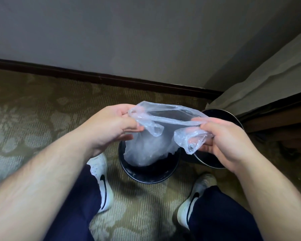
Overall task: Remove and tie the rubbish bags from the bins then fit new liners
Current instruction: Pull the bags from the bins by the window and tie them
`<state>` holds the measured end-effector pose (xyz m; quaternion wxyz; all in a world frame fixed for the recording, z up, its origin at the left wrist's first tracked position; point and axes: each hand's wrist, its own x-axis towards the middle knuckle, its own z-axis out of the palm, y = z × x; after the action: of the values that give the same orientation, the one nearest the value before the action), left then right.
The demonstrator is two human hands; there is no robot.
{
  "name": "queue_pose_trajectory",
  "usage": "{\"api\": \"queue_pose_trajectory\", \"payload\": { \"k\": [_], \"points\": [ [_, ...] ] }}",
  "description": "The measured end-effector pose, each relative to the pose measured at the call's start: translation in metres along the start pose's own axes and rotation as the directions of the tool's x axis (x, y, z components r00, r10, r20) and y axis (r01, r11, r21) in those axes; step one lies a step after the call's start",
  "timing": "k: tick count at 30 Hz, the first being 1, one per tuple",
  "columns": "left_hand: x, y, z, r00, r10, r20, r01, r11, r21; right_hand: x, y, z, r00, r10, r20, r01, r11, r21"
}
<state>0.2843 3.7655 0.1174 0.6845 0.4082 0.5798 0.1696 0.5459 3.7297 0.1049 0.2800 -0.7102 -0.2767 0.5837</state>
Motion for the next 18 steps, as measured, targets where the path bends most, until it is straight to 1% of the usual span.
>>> {"api": "queue_pose_trajectory", "payload": {
  "k": [1,2,4,5,6,7,8,10,12,13,15,18],
  "points": [
    [0.0,-0.002,0.0,1.0,0.014,0.016,-0.014,0.999,0.035,0.0,0.001,0.0,1.0,-0.001,0.009,0.001,1.0,-0.017],
    [0.0,-0.004,0.0,1.0,0.026,-0.007,-0.026,0.997,0.068,-0.001,0.001,-0.001,0.999,0.0,0.034,0.001,1.0,-0.023],
    [0.001,-0.006,0.0,0.985,0.069,-0.155,-0.041,0.983,0.177,-0.002,0.001,-0.002,0.989,0.0,0.148,0.002,1.0,-0.018],
    [0.002,-0.007,-0.001,0.963,0.112,-0.244,-0.041,0.959,0.28,-0.004,0.001,-0.002,0.974,-0.01,0.225,0.019,0.999,-0.039],
    [0.003,-0.008,-0.001,0.936,0.167,-0.311,-0.029,0.915,0.403,-0.005,0.001,-0.002,0.956,-0.026,0.292,0.053,0.995,-0.087],
    [0.003,-0.008,-0.002,0.911,0.22,-0.349,-0.011,0.859,0.512,-0.006,0.001,0.0,0.942,-0.045,0.333,0.104,0.981,-0.161],
    [0.002,-0.008,-0.002,0.895,0.257,-0.364,0.003,0.814,0.581,-0.007,0.002,0.003,0.938,-0.073,0.339,0.163,0.956,-0.245],
    [-0.001,-0.007,0.001,0.886,0.296,-0.357,-0.006,0.776,0.63,-0.008,0.002,0.009,0.948,-0.179,0.262,0.274,0.878,-0.393],
    [-0.002,-0.005,0.005,0.876,0.331,-0.351,-0.026,0.759,0.651,-0.013,-0.001,0.015,0.936,-0.319,0.146,0.347,0.782,-0.518],
    [-0.003,-0.004,0.006,0.868,0.353,-0.349,-0.037,0.747,0.664,-0.015,-0.003,0.017,0.924,-0.371,0.092,0.357,0.751,-0.556],
    [-0.002,-0.003,0.008,0.857,0.399,-0.328,-0.07,0.719,0.691,-0.019,-0.006,0.019,0.904,-0.427,0.018,0.353,0.723,-0.594],
    [-0.006,0.002,0.009,0.844,0.482,-0.234,-0.169,0.653,0.738,-0.026,-0.008,0.021,0.884,-0.467,-0.014,0.356,0.694,-0.626]
  ]
}}
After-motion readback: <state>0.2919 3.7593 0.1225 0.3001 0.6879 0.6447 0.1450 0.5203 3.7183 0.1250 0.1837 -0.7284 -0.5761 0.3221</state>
